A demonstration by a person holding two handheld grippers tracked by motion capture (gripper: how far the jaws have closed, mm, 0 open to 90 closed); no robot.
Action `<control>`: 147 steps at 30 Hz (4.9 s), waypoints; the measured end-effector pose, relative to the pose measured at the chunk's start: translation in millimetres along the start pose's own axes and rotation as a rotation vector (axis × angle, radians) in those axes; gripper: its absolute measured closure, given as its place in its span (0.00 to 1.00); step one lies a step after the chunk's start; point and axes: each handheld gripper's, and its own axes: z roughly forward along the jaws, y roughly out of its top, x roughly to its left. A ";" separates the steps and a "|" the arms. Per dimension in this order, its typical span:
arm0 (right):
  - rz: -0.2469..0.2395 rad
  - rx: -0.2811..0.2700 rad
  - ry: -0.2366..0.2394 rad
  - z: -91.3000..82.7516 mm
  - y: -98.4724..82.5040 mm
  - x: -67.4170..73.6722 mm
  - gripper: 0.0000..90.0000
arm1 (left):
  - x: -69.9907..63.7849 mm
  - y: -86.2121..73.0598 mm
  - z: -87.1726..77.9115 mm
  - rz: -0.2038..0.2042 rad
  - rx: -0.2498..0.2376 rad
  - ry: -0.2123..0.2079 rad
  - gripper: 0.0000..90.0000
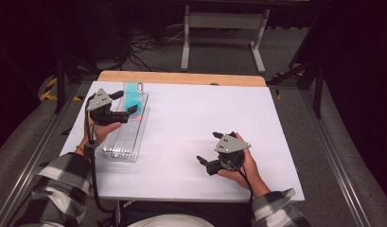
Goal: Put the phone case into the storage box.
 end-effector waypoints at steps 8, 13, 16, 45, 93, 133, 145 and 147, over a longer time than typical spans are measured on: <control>-0.001 -0.001 0.001 -0.1 0.1 0.0 0.06 | -1.0 -0.4 1.5 0.004 0.004 0.009 0.13; -0.002 -0.001 0.002 -0.2 0.2 0.2 0.06 | -3.8 -0.5 2.3 0.024 0.008 0.021 0.06; -0.005 -0.004 0.001 -0.6 0.4 0.1 0.06 | -4.3 -0.3 1.2 0.018 -0.004 0.024 0.04; 0.004 -0.025 -0.031 -6.6 0.9 -2.9 0.06 | -25.2 5.3 -16.9 0.032 -0.050 -0.024 0.03; -0.004 -0.028 -0.043 -7.3 1.0 -4.0 0.06 | -62.4 13.7 -28.1 0.079 -0.074 -0.124 0.03; -0.003 -0.076 -0.069 -10.5 2.1 -3.1 0.06 | -91.7 14.4 -35.3 0.108 -0.086 -0.206 0.03; -0.001 -0.088 -0.079 -13.0 3.1 -4.4 0.06 | -101.6 14.7 -39.2 0.114 -0.094 -0.225 0.03; 0.002 -0.092 -0.080 -13.7 3.1 -4.9 0.06 | -102.4 14.7 -39.9 0.118 -0.094 -0.226 0.03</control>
